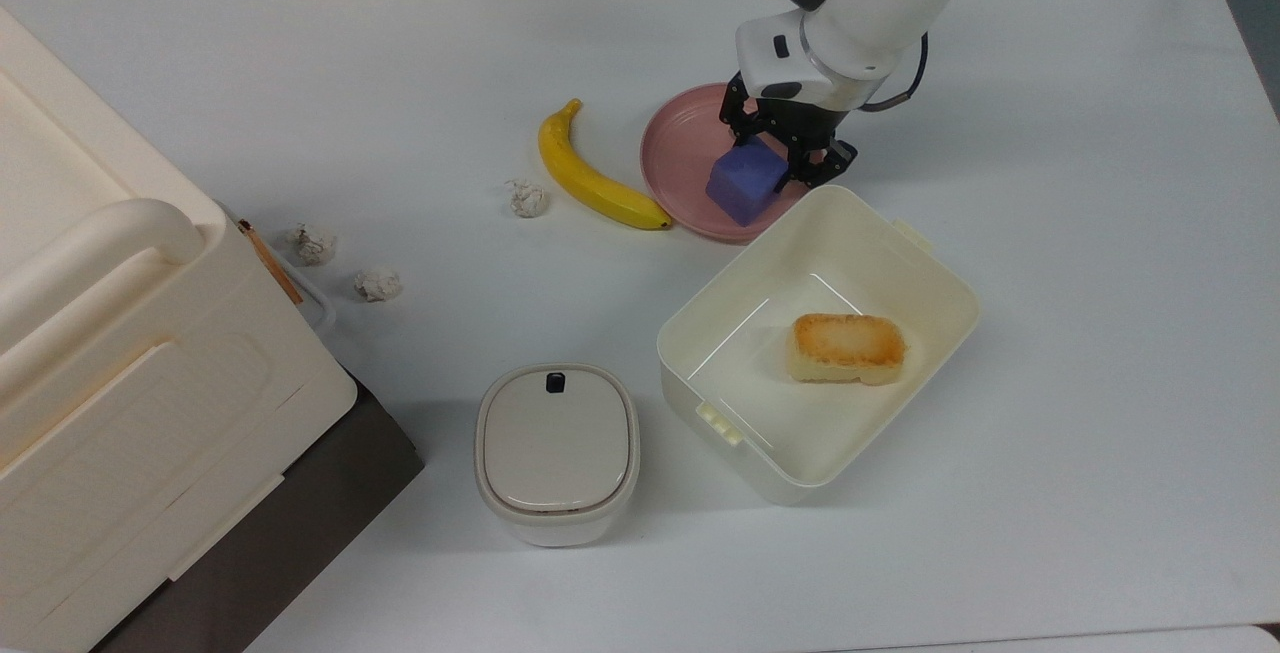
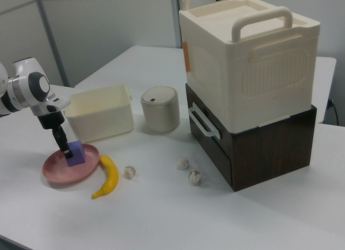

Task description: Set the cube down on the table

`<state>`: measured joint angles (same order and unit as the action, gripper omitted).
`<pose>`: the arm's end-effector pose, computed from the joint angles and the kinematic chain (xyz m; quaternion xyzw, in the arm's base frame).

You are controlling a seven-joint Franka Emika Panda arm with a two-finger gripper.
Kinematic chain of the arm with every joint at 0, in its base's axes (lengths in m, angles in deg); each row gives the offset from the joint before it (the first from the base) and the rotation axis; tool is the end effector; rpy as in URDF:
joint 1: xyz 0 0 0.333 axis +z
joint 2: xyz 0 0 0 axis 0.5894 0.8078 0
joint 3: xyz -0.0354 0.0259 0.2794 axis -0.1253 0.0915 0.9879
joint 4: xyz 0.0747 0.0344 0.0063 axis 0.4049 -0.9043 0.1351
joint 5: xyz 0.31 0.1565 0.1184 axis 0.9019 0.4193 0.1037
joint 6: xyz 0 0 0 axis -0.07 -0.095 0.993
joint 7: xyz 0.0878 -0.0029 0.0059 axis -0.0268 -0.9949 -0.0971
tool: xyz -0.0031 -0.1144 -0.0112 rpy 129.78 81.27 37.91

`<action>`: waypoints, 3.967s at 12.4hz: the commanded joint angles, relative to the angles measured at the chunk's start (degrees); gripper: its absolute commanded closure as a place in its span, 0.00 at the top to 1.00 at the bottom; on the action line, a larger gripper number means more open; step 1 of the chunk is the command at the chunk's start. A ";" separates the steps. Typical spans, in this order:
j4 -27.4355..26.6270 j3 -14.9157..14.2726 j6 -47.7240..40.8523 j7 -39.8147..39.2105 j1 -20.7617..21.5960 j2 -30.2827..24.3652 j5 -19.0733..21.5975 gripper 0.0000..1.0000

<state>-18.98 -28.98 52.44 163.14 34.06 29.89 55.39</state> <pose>0.5194 0.2489 0.3076 0.9468 -0.3020 0.0199 0.1097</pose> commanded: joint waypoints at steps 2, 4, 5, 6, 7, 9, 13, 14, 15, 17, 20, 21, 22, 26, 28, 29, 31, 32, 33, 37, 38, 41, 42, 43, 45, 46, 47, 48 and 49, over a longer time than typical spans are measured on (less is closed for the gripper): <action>-0.19 -0.45 -0.64 0.11 -0.23 -2.07 -0.88 0.41; -0.10 -0.54 -0.64 -0.59 -1.80 -3.38 -0.88 0.40; 0.07 -0.62 -0.64 -0.77 -2.51 -3.83 -0.88 0.40; 1.12 -0.71 -0.64 -1.47 -3.73 -4.18 -0.88 0.40; 1.57 -2.19 -0.47 -1.99 -4.88 -4.18 -0.96 0.41; 3.58 -9.12 0.41 -2.09 -5.06 -3.66 -0.70 0.41; 4.64 -16.09 2.35 -2.09 -5.15 -3.48 0.18 0.65; 4.65 -16.18 2.26 -2.09 -5.15 -3.57 0.18 0.91; 4.65 -16.18 2.26 -2.09 -5.15 -3.57 0.18 1.00; 4.65 -16.18 2.26 -2.09 -5.06 -3.48 0.09 1.00; 5.78 -16.27 1.65 -2.87 -6.11 -4.09 0.26 1.00; 6.14 -16.36 0.25 -6.79 -7.25 -5.22 2.27 1.00; 8.05 -16.44 -2.72 -12.32 -7.43 -6.11 6.38 1.00; 11.06 -20.64 -13.64 -38.94 -7.79 -13.12 15.98 1.00; 11.06 -23.56 -13.82 -47.84 -7.61 -16.56 18.36 1.00; 11.06 -24.70 -13.91 -53.19 -7.44 -18.40 19.33 1.00; 11.06 -27.59 -15.40 -59.02 -6.04 -21.39 20.39 1.00; 11.06 -30.74 -15.49 -59.56 -3.77 -22.71 20.57 1.00; 11.24 -33.56 -15.49 -59.83 -1.57 -23.16 20.57 1.00; 17.04 -38.15 -20.06 -62.98 -0.40 -23.60 23.20 1.00; 17.13 -38.15 -20.15 -65.17 -0.93 -23.69 23.21 1.00; 18.09 -38.16 -22.17 -69.49 -3.12 -23.08 23.12 1.00; 18.09 -37.72 -22.00 -68.80 -3.83 -22.90 23.20 1.00; 18.09 -37.37 -21.82 -68.80 -4.18 -22.38 23.21 1.00; 18.09 -37.19 -21.91 -67.40 -4.53 -22.02 23.47 1.00; 18.01 -37.19 -21.82 -63.30 -4.54 -22.11 24.43 1.00; 18.01 -37.19 -21.73 -59.69 -4.45 -22.20 24.96 1.00; 17.92 -37.19 -21.65 -55.39 -4.01 -22.20 25.05 1.00; 17.66 -36.32 -19.82 -53.96 -3.84 -21.94 24.79 1.00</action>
<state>-2.03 -66.48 32.05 103.59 30.04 7.58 79.12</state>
